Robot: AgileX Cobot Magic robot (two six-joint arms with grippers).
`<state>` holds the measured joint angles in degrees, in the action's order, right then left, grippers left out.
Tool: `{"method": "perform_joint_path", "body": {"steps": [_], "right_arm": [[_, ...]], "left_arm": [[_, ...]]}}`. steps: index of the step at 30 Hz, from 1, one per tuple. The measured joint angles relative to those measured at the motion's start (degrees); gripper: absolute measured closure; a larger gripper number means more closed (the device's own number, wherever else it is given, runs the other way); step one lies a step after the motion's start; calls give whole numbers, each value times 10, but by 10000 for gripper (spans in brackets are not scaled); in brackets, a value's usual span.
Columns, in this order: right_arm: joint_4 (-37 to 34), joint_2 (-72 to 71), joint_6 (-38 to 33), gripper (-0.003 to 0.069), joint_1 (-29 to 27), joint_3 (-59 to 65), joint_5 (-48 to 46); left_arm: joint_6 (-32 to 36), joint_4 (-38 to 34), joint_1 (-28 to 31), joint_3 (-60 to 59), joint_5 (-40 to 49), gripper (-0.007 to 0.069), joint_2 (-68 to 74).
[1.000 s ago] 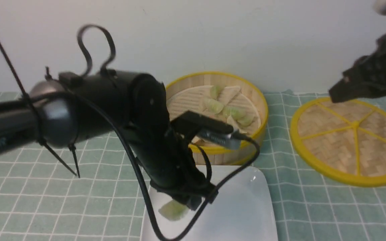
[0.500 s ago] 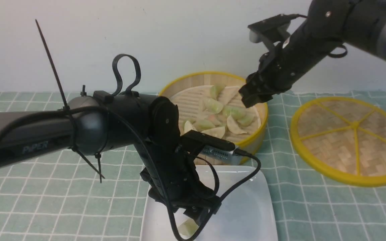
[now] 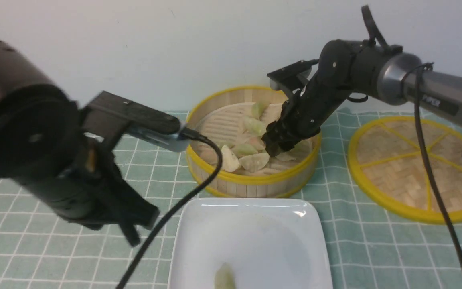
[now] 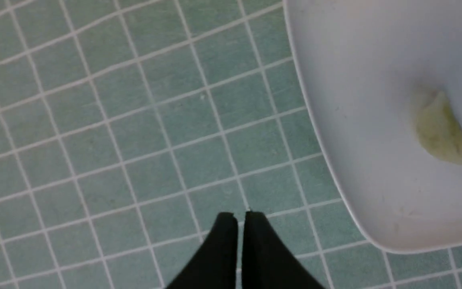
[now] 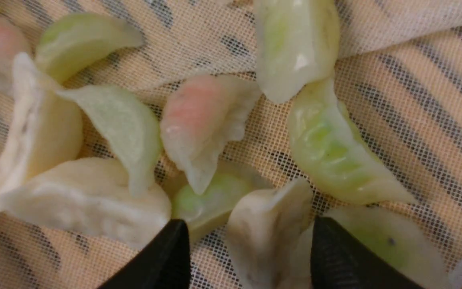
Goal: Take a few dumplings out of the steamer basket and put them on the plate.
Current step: Use the right arm to grab a dumpling from inside the steamer, then use the right arm to put the dumpling into the plate
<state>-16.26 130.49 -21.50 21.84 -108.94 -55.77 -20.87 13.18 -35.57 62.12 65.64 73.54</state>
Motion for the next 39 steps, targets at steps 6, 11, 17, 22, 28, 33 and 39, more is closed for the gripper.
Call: {"method": "perform_joint_path", "body": {"steps": [6,11,17,22,28,33,39], "right_arm": [[5,11,-1,448,2,-4,24],[32,7,6,526,11,-8,13],[49,-24,26,535,11,-4,-39],[54,-104,28,535,11,-4,-65],[16,-191,31,539,11,-4,-141],[-30,-239,35,540,21,23,-153],[-40,-253,51,540,83,169,-152]], "left_arm": [[-32,15,0,-26,6,631,-114],[-33,21,0,-26,21,631,-153],[-33,26,0,-26,42,631,-169],[-35,31,0,-26,54,631,-170],[-35,34,0,-26,58,631,-170],[-35,35,0,-26,56,631,-170],[-35,35,0,-31,46,631,-170]]}}
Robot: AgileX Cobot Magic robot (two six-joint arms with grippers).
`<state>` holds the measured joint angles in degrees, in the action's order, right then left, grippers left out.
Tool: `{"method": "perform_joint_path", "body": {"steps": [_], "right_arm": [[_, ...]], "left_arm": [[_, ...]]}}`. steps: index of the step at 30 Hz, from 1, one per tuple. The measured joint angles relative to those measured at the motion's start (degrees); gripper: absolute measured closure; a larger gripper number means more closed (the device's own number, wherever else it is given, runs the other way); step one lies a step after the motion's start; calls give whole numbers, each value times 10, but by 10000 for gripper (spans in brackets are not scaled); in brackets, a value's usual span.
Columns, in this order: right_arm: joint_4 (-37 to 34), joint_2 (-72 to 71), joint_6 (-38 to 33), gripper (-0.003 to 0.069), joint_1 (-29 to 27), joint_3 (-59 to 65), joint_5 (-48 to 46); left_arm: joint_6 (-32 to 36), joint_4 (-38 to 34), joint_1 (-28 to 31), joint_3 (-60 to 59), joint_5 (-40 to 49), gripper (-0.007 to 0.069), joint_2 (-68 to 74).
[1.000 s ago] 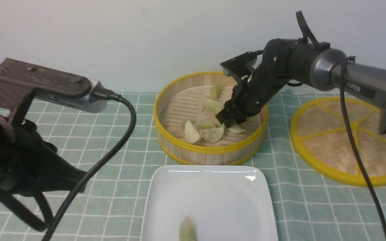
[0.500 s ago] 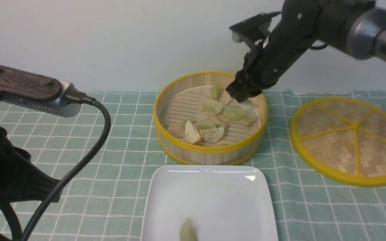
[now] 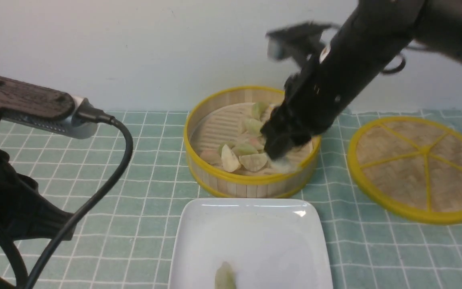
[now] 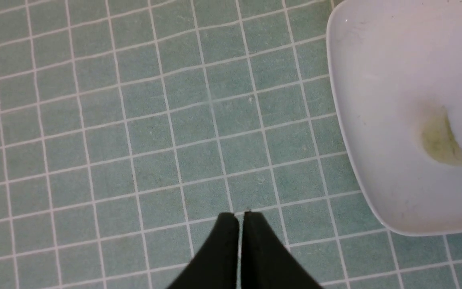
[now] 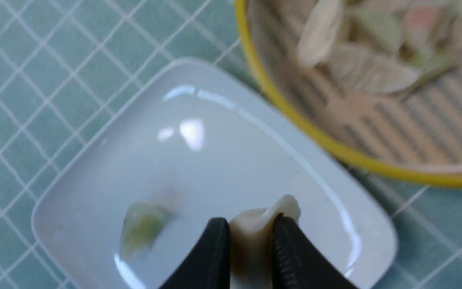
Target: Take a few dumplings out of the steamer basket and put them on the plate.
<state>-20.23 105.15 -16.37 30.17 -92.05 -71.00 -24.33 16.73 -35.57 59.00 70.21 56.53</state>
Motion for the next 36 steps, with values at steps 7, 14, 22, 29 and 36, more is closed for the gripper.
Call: {"method": "perform_joint_path", "body": {"steps": [7,14,22,29,36], "right_arm": [[0,49,73,538,57,114,68],[2,77,86,343,64,87,58],[70,-19,145,398,64,24,15],[186,-249,216,641,64,23,4],[274,-476,251,671,64,150,82]], "left_arm": [[0,0,0,-18,-5,631,0],[3,0,0,-18,-18,631,0],[22,0,0,-18,-32,631,0],[28,0,0,-18,-62,631,0],[30,0,0,-19,-107,631,0]]}}
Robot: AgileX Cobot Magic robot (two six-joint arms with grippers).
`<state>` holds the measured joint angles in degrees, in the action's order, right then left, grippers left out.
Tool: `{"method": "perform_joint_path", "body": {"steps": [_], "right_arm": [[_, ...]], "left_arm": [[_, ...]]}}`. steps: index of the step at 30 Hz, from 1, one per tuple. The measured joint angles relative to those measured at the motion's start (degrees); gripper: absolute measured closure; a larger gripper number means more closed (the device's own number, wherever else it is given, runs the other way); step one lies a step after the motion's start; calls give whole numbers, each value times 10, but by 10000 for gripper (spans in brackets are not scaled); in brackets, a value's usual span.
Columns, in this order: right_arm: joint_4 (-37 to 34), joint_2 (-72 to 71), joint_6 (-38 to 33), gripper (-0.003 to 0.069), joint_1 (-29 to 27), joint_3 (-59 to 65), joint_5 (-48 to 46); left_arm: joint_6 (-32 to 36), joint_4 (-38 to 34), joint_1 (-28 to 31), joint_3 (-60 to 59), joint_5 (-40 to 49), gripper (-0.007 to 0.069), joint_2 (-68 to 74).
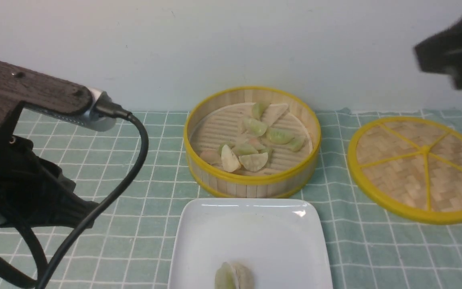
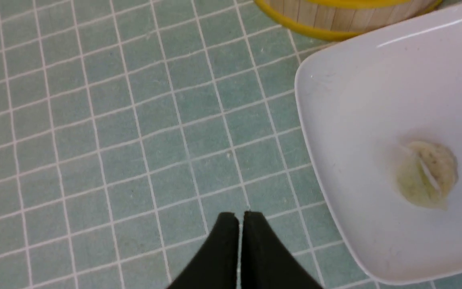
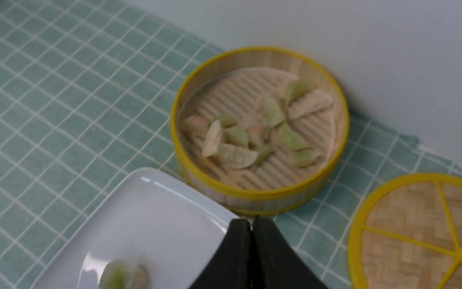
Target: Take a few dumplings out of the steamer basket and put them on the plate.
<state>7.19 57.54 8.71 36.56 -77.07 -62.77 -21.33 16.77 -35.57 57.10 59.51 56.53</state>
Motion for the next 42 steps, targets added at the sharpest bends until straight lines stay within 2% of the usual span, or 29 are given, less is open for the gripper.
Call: {"method": "perform_joint_path", "body": {"steps": [10,12,14,19,22,29,34,42], "right_arm": [[63,-406,41,673,0,383,208],[72,-451,46,673,0,421,230],[103,-563,76,673,0,486,276],[148,-573,135,673,0,512,304],[154,-552,144,673,0,512,334],[161,-546,147,673,0,513,345],[162,-546,147,673,0,513,345],[162,-546,147,673,0,513,345]], "left_arm": [[2,0,0,-25,-87,631,0],[2,1,0,-28,-92,631,0],[3,1,0,-38,-104,631,1],[4,2,-1,-45,-120,631,1],[4,-5,-1,-49,-125,631,-11],[-15,-7,-1,-108,-191,631,-129],[-29,-7,-1,-191,-281,631,-262],[-30,-15,-1,-216,-300,631,-341]]}}
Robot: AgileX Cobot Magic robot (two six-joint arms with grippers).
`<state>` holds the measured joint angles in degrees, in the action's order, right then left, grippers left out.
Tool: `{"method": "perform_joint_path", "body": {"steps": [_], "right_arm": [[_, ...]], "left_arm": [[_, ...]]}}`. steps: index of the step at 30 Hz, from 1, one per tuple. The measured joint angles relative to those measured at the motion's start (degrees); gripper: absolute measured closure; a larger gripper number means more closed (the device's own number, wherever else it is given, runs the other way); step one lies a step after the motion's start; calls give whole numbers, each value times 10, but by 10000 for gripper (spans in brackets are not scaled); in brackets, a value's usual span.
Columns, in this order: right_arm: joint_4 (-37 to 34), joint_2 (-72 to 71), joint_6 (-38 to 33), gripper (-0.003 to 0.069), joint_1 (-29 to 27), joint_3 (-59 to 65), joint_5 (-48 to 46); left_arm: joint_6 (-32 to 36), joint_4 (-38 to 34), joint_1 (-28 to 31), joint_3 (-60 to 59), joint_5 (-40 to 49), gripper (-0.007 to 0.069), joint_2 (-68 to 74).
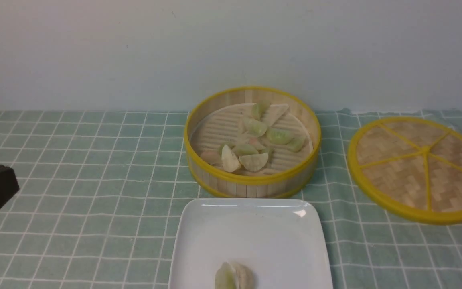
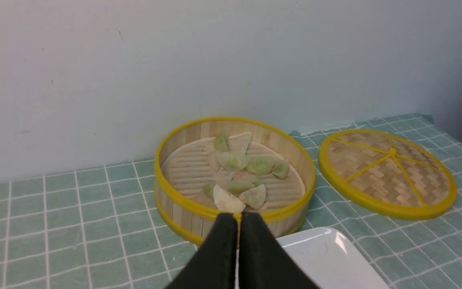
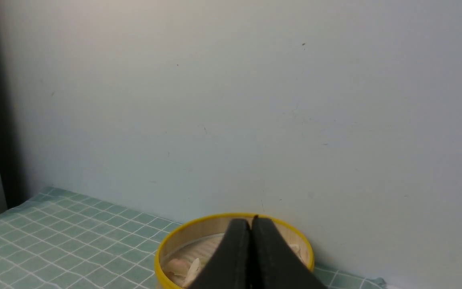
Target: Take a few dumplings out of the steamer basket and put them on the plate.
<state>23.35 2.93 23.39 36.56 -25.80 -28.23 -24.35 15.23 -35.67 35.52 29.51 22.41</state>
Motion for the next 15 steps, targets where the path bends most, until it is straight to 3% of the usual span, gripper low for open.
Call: {"method": "perform_joint_path", "body": {"steps": [9,15], "right_arm": [[0,0,0,673,0,0,0],[1,0,0,673,0,0,0]], "left_arm": [[7,21,0,0,0,631,-2],[69,1,40,-42,-17,631,-37]]}}
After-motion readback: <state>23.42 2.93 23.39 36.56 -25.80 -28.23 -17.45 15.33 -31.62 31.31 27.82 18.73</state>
